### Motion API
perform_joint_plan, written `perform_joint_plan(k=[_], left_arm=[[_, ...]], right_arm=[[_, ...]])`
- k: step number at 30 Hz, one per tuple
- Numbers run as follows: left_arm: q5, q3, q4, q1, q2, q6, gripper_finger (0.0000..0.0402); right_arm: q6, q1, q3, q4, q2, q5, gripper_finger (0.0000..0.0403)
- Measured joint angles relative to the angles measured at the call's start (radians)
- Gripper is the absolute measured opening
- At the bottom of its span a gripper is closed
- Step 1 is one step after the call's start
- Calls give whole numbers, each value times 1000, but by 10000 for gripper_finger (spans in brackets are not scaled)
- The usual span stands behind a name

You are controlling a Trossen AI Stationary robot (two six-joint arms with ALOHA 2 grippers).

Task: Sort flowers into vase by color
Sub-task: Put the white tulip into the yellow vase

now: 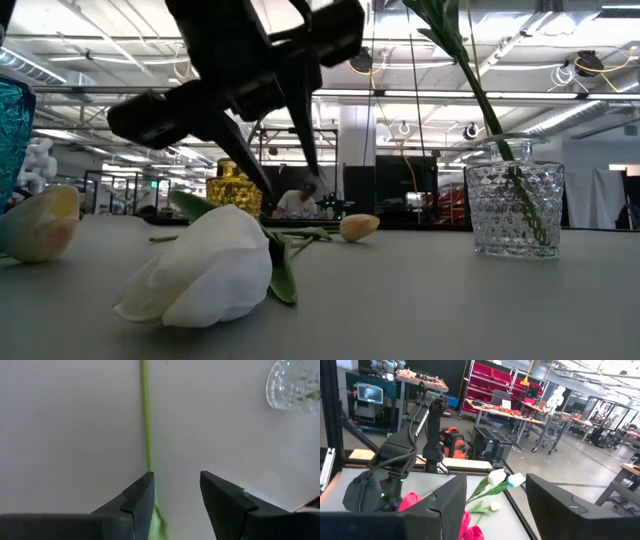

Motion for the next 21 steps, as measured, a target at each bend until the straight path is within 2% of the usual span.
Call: perform_joint_plan(k=[10, 21], left_arm=[[-7, 0, -1, -30, 16, -156, 166], [-32, 0, 25, -51, 16, -158, 166]], right_arm=[[-1, 0, 0, -98, -54, 8, 196], [3, 0, 0, -87, -85, 10, 196]])
